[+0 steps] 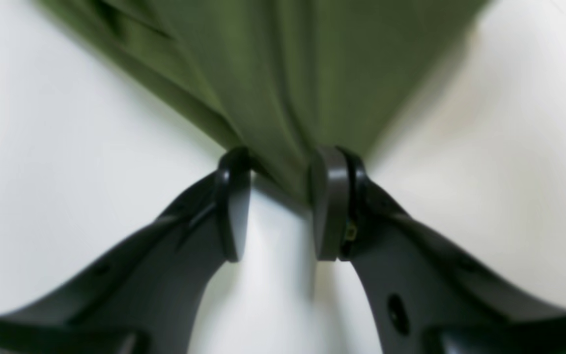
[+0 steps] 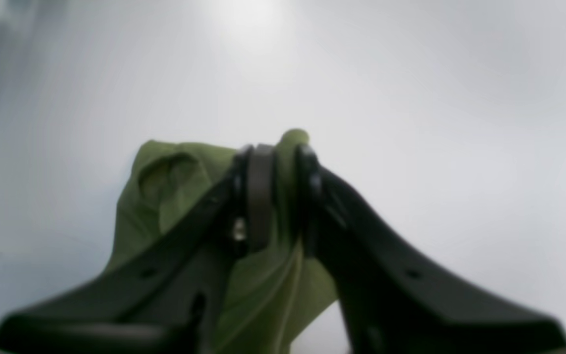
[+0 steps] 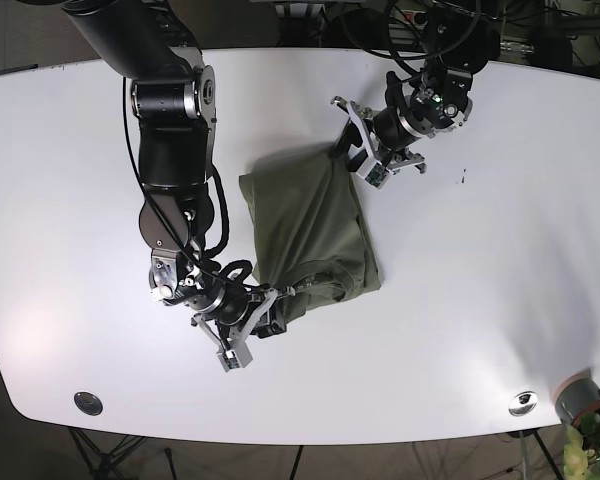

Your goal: Fold the T-shirt properly

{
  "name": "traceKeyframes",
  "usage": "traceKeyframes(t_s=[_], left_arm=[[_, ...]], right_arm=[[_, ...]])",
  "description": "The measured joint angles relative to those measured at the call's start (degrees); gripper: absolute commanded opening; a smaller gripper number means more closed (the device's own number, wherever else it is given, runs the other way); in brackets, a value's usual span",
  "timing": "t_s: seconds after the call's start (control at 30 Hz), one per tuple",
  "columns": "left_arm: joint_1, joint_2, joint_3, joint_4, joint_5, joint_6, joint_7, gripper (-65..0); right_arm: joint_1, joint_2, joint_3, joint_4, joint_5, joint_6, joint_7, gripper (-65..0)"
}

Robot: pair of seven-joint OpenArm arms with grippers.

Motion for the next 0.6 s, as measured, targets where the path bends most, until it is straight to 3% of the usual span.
traceKeyframes(t_s=[0.1, 0.2, 0.37, 0.6], left_arm=[[0.22, 0.02, 0.00, 0.00, -0.13, -0.20, -0.17, -46.0], [0.04, 0.00, 0.00, 0.00, -0.07, -0.15, -0.09, -46.0], [0.07, -0.09, 0.00, 0.24, -0.11, -0.17, 0.02, -46.1], [-0.31, -0.07, -0.20, 3.56, -0.09, 0.00, 0.48, -46.1]], right_arm=[[0.20, 0.00, 0.00, 0.00, 0.04, 0.00, 0.66, -21.1], [0.83, 0.00, 0.00, 0.02, 0.22, -0.02, 0.59, -10.1], [1.03, 0.04, 0.00, 1.90, 0.94, 0.00, -0.46, -14.4], [-4.13, 0.35, 0.09, 14.97, 0.70, 0.22, -6.69, -21.2]])
